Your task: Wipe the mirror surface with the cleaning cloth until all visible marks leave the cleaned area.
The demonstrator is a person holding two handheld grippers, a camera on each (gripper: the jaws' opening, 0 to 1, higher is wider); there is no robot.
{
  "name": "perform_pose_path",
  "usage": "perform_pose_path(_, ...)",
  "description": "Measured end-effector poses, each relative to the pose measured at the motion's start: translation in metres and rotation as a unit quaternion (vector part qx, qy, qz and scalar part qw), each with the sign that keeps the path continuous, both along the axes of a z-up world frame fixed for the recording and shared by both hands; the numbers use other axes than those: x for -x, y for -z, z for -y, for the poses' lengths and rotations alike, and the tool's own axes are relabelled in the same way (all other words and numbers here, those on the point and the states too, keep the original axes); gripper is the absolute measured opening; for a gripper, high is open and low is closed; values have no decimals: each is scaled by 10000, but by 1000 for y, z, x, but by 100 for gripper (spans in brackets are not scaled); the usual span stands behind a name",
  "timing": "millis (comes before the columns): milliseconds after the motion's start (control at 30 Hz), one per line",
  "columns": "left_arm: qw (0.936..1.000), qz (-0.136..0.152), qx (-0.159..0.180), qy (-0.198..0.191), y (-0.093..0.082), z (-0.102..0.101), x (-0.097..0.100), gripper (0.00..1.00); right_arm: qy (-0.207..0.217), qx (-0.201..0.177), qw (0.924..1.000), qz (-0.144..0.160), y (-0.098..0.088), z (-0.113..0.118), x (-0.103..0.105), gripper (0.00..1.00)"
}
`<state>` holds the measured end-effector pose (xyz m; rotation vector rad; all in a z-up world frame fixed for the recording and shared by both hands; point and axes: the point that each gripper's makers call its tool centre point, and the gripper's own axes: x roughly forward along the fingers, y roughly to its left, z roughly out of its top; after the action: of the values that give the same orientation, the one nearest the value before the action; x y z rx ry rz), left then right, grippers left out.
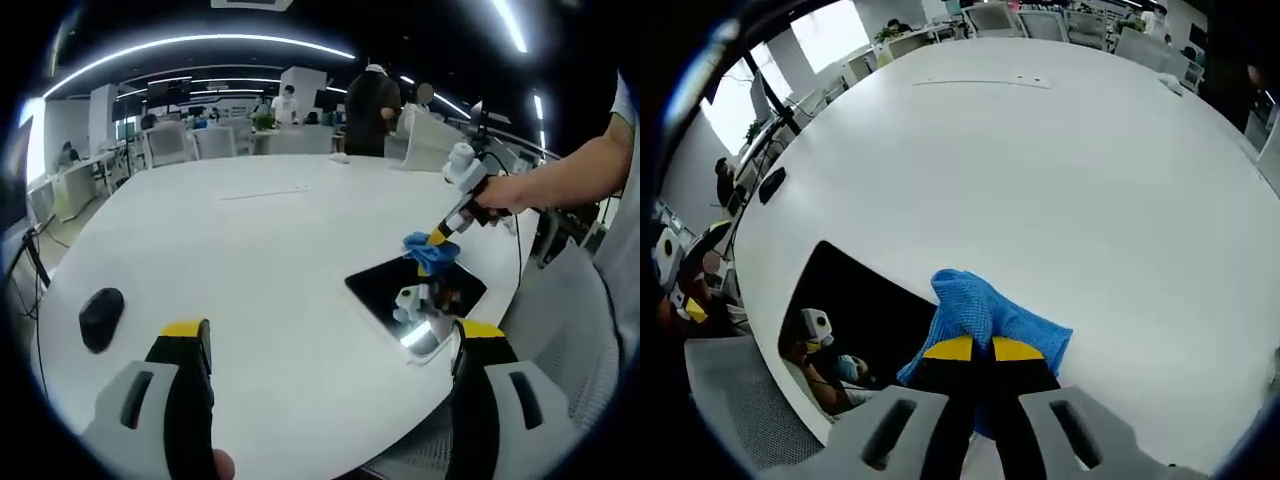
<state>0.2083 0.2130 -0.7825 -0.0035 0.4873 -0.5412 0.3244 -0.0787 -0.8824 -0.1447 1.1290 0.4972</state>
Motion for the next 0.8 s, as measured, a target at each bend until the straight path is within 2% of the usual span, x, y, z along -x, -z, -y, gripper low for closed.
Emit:
perform_pose_path(67,10000,3,7,-3,-1,0,0,99,-13,-22,10000,19,0,0,0,0)
perform_pose_path(133,10000,22,13,6,-2,0,-2,99,57,-195,9998,10,-5,1,3,0)
perform_pose_path(300,10000,50,12,14,-1,-1,-5,99,-20,-335,9993,163,-27,9,3,0)
perform_pose_path(533,10000,43,17,82,3,3,-5,99,120,-416,9983,382,-62,43,6,0)
perform_pose_path(667,10000,22,3,96,5,3,-3,99,125,-329,9988,330,-59,59,15,0)
perform_pose_path(800,9999,13,-6,104,5,4,-2,99,130,-147,9996,188,-38,72,23,0)
